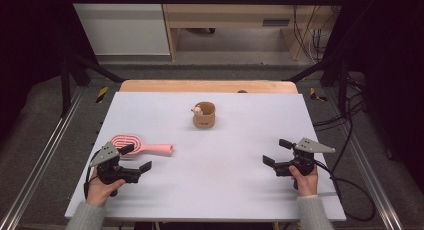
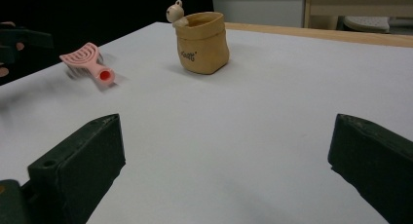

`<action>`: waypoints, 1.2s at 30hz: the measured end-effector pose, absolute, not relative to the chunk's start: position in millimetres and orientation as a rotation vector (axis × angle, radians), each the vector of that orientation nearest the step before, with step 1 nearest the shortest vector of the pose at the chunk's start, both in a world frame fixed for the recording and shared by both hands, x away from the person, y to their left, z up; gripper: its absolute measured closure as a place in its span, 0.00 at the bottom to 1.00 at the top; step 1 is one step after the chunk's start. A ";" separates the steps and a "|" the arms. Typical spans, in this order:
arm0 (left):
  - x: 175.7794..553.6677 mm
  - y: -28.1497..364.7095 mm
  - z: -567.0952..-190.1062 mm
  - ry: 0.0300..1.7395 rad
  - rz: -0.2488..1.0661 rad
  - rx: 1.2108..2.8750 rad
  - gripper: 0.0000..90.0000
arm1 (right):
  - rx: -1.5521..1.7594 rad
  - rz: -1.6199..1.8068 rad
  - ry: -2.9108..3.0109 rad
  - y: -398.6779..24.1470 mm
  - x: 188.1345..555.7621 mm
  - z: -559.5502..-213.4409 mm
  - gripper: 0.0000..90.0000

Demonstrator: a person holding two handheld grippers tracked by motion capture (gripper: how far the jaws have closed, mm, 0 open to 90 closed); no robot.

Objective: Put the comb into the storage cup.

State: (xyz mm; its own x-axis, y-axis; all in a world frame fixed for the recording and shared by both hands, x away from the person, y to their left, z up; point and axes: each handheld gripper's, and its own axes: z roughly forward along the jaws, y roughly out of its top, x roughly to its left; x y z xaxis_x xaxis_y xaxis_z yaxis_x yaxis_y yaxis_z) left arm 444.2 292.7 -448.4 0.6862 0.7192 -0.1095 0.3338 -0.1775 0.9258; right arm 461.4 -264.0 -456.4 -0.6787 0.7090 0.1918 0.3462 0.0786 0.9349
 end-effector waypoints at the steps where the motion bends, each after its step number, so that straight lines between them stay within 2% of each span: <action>1: 444.3 292.6 -448.2 0.841 0.428 1.776 0.01 | 1.049 1.631 2.050 -264.0 461.3 -456.4 0.00; 36: 448.4 288.2 -429.7 0.824 0.451 1.789 0.01 | 1.052 1.625 2.059 -263.4 461.8 -456.8 0.00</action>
